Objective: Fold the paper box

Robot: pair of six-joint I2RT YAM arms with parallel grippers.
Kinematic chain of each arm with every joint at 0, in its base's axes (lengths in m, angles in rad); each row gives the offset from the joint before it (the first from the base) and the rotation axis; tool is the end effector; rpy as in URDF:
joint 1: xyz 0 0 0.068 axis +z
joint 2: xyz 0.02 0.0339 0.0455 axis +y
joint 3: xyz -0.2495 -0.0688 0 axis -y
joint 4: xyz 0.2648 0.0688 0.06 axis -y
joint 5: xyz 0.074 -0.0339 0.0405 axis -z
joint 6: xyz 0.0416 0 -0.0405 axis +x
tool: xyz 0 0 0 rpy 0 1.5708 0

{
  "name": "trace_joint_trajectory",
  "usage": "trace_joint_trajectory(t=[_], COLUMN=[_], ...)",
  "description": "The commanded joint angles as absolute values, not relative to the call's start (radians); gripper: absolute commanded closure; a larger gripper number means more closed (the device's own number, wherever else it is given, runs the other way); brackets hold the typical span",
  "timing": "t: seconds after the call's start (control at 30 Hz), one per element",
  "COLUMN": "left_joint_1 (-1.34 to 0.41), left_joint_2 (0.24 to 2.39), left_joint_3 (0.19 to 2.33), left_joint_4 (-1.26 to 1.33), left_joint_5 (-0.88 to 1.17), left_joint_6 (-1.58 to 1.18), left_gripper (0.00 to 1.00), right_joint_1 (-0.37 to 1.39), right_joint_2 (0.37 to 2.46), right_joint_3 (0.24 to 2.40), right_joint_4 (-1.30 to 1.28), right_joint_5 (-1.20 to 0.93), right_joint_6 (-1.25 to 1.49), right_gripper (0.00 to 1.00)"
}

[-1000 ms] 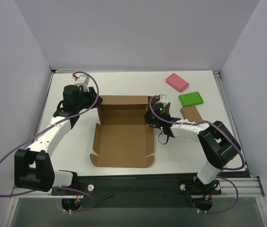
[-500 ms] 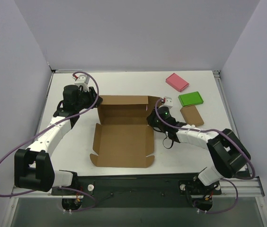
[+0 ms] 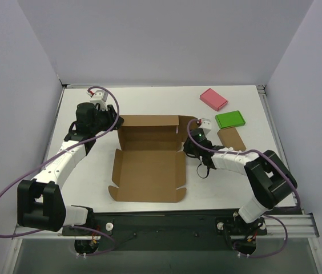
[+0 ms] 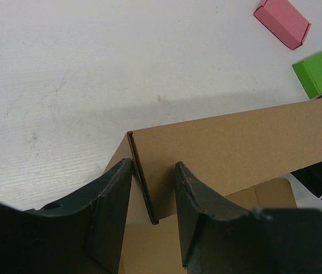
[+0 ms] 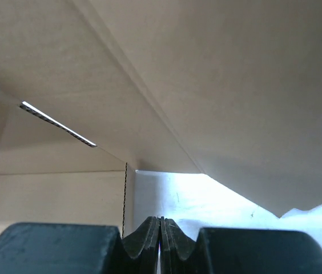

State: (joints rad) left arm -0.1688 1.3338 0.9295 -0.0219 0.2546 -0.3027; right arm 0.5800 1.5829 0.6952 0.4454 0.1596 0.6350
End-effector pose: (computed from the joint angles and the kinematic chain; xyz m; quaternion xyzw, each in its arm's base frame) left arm 0.3260 -0.0662 0.2598 0.0128 0.8366 -0.2292 0.4974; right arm 0.2886 0.1812 0.1462 0.0658 0.8408 0.2490 0.4761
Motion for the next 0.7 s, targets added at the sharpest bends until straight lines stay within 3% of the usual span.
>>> trace_joint_trajectory(t=[0.0, 0.67], left_joint_1=[-0.175, -0.175], left_joint_2=[1.35, 1.358], left_joint_3=[0.933, 0.936], left_joint_4=[-0.112, -0.112], left_joint_5=[0.244, 0.25], left_joint_6=[-0.268, -0.268], left_gripper=[0.55, 0.55], right_joint_1=[0.58, 0.623], right_joint_2=[1.589, 1.701], right_joint_3=[0.744, 0.793], right_joint_4=[0.498, 0.592], right_joint_5=[0.135, 0.014], right_joint_6=[0.614, 0.632], right_gripper=[0.92, 0.92])
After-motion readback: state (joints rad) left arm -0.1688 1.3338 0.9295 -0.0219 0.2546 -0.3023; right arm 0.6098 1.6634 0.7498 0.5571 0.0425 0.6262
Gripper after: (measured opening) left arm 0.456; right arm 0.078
